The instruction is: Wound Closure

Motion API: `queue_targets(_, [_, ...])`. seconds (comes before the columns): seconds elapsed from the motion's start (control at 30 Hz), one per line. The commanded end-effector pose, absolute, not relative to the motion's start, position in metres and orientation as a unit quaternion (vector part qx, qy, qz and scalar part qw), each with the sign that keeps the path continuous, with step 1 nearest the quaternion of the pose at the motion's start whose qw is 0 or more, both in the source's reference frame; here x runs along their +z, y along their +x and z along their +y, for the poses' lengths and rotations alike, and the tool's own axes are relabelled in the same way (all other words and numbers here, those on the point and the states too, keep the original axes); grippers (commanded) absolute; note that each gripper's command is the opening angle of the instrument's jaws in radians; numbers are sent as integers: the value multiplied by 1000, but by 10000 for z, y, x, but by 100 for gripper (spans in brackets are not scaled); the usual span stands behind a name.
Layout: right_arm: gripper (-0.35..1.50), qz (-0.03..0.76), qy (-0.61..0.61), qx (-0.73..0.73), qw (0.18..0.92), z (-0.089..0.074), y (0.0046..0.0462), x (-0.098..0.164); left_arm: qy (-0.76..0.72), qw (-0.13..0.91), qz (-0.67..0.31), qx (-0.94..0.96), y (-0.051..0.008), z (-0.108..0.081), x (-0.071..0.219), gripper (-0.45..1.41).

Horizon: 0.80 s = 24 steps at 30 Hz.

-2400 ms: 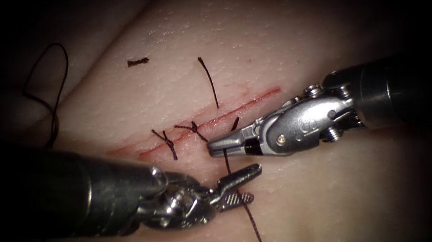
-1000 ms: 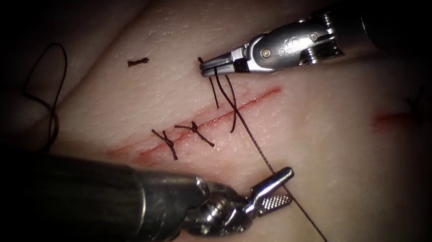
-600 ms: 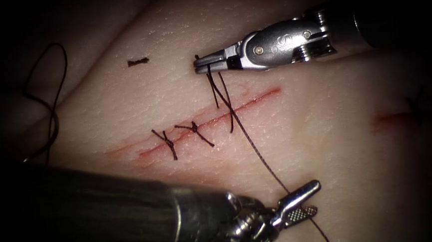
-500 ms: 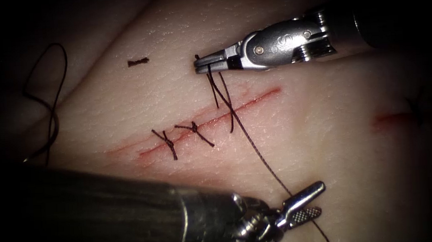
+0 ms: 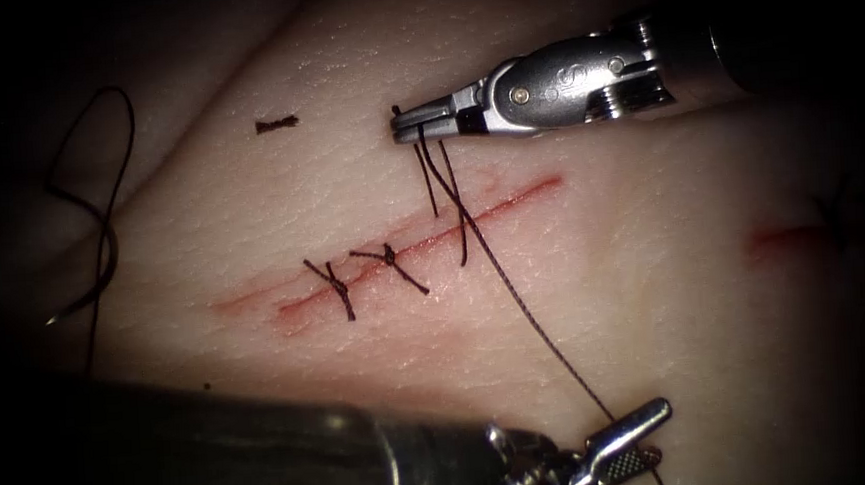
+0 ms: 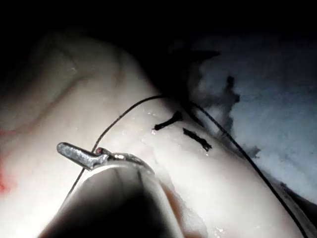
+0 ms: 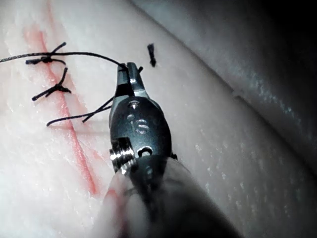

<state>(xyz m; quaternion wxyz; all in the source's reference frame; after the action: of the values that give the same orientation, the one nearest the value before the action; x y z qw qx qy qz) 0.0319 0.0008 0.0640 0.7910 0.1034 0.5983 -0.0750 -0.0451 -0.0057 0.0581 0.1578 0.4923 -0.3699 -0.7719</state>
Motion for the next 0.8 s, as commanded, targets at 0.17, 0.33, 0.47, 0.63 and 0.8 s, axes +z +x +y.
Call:
queue_targets(0.17, [-35,599,104,-76,790,5,326,645,495,158,-369,-771,-461,-65,580,66])
queue_targets(0.33, [-35,599,106,-74,791,6,326,645,496,162,-370,-768,-466,-68,575,69])
queue_targets(0.47, [-35,599,106,-74,790,5,326,645,497,162,-371,-768,-470,-69,575,59])
queue_targets(0.63, [-35,599,106,-74,790,5,324,645,501,181,-361,-766,-467,-67,578,-45])
queue_targets(0.8, [-35,601,108,-73,788,3,320,643,511,206,-334,-764,-443,-66,572,-45])
